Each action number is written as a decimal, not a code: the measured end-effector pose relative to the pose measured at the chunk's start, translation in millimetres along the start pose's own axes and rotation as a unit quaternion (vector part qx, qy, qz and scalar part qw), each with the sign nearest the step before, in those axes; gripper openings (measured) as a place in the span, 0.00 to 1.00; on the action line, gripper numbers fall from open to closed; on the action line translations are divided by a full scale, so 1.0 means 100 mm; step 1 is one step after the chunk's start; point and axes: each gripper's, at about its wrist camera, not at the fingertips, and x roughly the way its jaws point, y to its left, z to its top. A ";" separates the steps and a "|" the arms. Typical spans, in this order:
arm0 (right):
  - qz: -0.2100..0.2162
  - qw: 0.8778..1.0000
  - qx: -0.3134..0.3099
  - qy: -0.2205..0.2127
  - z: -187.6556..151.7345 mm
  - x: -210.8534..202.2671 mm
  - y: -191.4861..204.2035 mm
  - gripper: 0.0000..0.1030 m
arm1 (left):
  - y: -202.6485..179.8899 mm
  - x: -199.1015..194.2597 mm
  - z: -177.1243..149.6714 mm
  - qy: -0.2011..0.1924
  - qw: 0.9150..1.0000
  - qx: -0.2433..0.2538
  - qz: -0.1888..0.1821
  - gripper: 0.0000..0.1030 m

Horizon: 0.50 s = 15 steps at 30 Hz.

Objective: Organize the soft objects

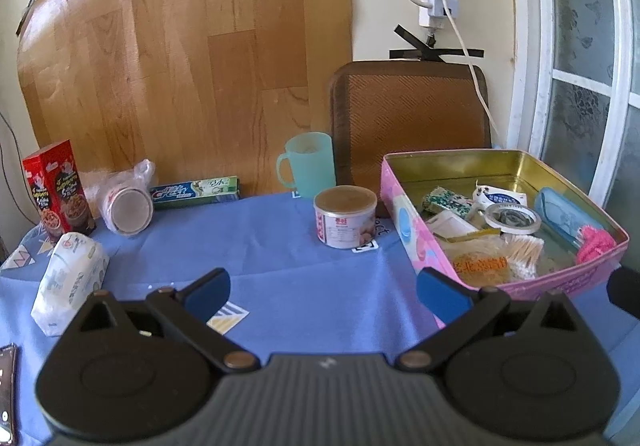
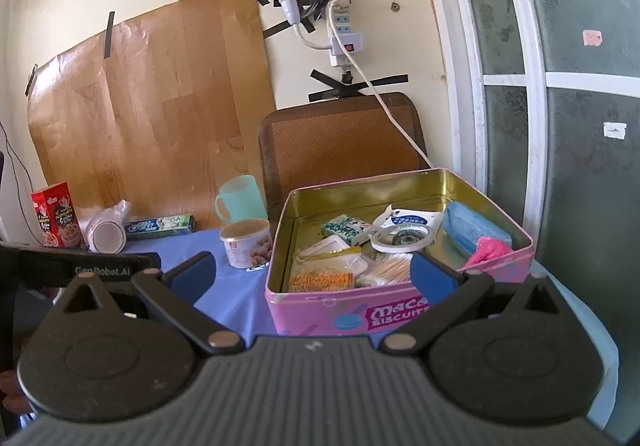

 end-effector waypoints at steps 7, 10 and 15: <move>0.005 1.000 0.004 0.011 -0.01 0.14 -0.07 1.00 | -0.06 0.16 0.05 0.013 1.000 0.000 0.003 1.00; 0.002 1.000 0.005 0.017 0.01 0.21 -0.09 1.00 | -0.06 0.25 0.07 0.020 1.000 -0.004 0.001 1.00; 0.000 1.000 0.000 0.017 0.06 0.28 -0.08 1.00 | -0.01 0.36 0.08 0.030 0.999 -0.011 -0.003 1.00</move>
